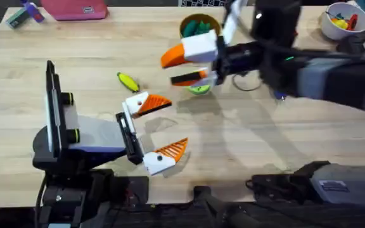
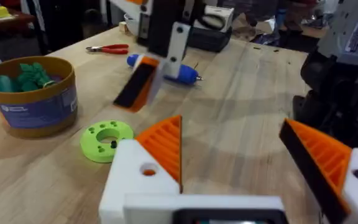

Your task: Pick up the gripper from the table and insert it into the empty holder that is missing its gripper. Then pick up a screw, insert it into the mounting hole, and use the screwdriver to tighten it. Finally, clean up the table by picking up the vegetable and placing it into the bucket.

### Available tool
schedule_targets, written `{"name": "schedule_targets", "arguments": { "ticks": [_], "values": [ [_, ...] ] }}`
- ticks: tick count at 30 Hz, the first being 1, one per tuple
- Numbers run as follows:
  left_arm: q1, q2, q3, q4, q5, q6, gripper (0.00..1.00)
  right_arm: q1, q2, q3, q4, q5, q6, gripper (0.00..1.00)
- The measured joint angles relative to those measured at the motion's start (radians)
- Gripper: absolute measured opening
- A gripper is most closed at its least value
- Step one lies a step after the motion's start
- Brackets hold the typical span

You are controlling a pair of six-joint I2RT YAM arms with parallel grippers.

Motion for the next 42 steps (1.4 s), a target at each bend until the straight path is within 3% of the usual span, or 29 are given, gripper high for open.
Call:
{"name": "schedule_targets", "arguments": {
  "ticks": [7,11,15,20,26,34,42],
  "values": [
    [0.000,0.000,0.000,0.000,0.004,0.000,0.985,-0.095,-0.168,0.143,-0.828,0.278,-0.346,0.993],
    [0.000,0.000,0.000,0.000,0.004,0.000,0.987,-0.097,-0.181,0.321,-1.133,0.485,-0.531,0.993],
    [0.000,0.000,0.000,0.000,0.006,0.000,0.986,-0.061,-0.157,0.502,-1.320,0.696,-0.683,0.993],
    [0.000,0.000,0.000,0.000,0.007,0.000,0.985,-0.004,-0.045,0.656,-1.480,0.917,-0.823,0.993],
    [0.000,0.000,0.000,0.000,0.007,0.000,0.985,0.079,0.135,0.761,-1.570,1.094,-0.932,0.984],
    [0.000,0.000,0.000,0.000,0.007,0.000,0.986,0.166,0.284,0.859,-1.573,1.192,-1.005,0.954],
    [0.000,0.000,0.000,0.000,0.007,0.000,0.986,0.204,0.364,0.913,-1.571,1.218,-1.015,0.869]
  ]
}}
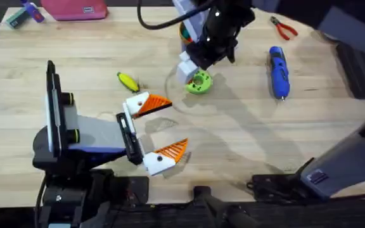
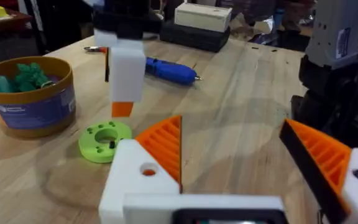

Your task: Pick up the gripper from the table and insert it into the empty holder that is missing its gripper. Then pick up a screw, insert it into the mounting hole, and use the screwdriver to tighten it. Finally, clean up the table by picking up the vegetable and placing it into the bucket.

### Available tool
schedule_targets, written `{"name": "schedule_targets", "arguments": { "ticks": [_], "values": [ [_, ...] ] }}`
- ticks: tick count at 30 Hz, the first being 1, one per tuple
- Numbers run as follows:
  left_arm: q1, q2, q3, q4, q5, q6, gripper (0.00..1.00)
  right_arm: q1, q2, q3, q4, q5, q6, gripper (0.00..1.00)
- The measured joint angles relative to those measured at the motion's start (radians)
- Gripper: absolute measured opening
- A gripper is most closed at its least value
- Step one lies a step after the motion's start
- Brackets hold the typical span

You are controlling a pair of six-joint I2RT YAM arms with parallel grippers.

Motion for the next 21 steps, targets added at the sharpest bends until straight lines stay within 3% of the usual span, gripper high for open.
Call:
{"name": "schedule_targets", "arguments": {
  "ticks": [4,13,21],
  "values": [
    [0.000,0.000,0.000,0.000,0.000,0.000,0.985,0.002,0.039,0.001,0.007,0.003,0.009,0.752],
    [0.000,0.000,0.000,0.000,0.000,0.000,0.985,0.002,0.117,0.001,0.022,0.006,0.024,0.706],
    [0.000,0.000,0.000,0.000,0.000,0.000,0.986,0.002,0.164,0.001,0.058,0.006,0.031,0.550]
  ]
}}
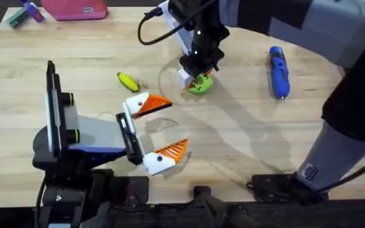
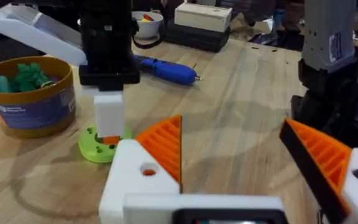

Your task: Pick up the gripper from the table and insert it into the empty holder that is missing its gripper. Then pick up a screw, insert it into the mounting hole, and use the screwdriver to tighten it. Finally, clean up the table by picking up the vegetable and placing it into the bucket.

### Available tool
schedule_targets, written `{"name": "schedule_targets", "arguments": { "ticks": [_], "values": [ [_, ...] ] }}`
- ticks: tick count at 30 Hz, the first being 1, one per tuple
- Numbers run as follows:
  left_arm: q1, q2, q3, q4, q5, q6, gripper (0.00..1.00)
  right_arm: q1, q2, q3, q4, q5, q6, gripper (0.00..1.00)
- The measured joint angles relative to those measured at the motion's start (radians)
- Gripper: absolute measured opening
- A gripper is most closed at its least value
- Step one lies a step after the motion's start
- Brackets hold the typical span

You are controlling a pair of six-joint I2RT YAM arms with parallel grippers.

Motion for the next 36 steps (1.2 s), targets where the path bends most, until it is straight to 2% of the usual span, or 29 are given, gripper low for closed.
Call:
{"name": "schedule_targets", "arguments": {
  "ticks": [4,25,36],
  "values": [
    [0.000,0.000,0.000,0.000,0.000,0.000,0.986,0.000,0.004,0.000,0.010,0.000,0.001,0.487],
    [0.000,0.000,0.000,0.000,0.000,0.000,0.985,0.005,0.048,0.002,0.015,-0.025,0.010,0.368],
    [0.000,0.000,0.000,0.000,0.000,0.000,0.985,0.005,0.056,0.002,0.033,-0.031,0.011,0.198]
  ]
}}
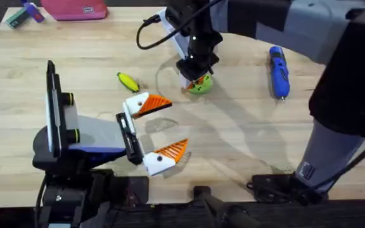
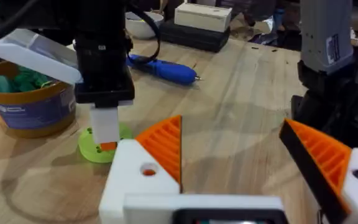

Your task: Pick up the gripper from the table and insert it into the empty holder that is missing its gripper. Then pick up a screw, insert it into the mounting hole, and use the screwdriver to tighten it. Finally, clean up the table by picking up the vegetable and placing it into the bucket.

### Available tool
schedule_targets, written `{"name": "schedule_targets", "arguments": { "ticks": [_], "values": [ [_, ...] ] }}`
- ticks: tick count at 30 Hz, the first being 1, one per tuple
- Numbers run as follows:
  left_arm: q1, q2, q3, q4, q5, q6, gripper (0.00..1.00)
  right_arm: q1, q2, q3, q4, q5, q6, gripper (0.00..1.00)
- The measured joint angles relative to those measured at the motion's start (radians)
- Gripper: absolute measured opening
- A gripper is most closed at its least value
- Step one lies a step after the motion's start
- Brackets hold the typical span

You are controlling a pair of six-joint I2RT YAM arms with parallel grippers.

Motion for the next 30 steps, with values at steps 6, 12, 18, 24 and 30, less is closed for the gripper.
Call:
{"name": "schedule_targets", "arguments": {
  "ticks": [6,12,18,24,30],
  "values": [
    [0.000,0.000,0.000,0.000,0.000,0.000,0.985,0.000,0.000,0.000,0.000,0.000,0.000,0.172],
    [0.000,0.000,0.000,0.000,0.000,0.000,0.985,0.000,0.000,0.000,-0.001,0.000,0.000,0.164],
    [0.000,0.000,0.000,0.000,0.000,0.000,0.985,0.000,0.000,0.000,-0.003,0.000,0.000,0.163],
    [0.000,0.000,0.000,0.000,0.000,0.000,0.985,0.000,0.000,0.000,-0.005,0.000,0.000,0.164],
    [0.000,0.000,0.000,0.000,0.000,0.000,0.985,0.005,0.000,0.000,-0.005,0.000,0.000,0.165]
  ]
}}
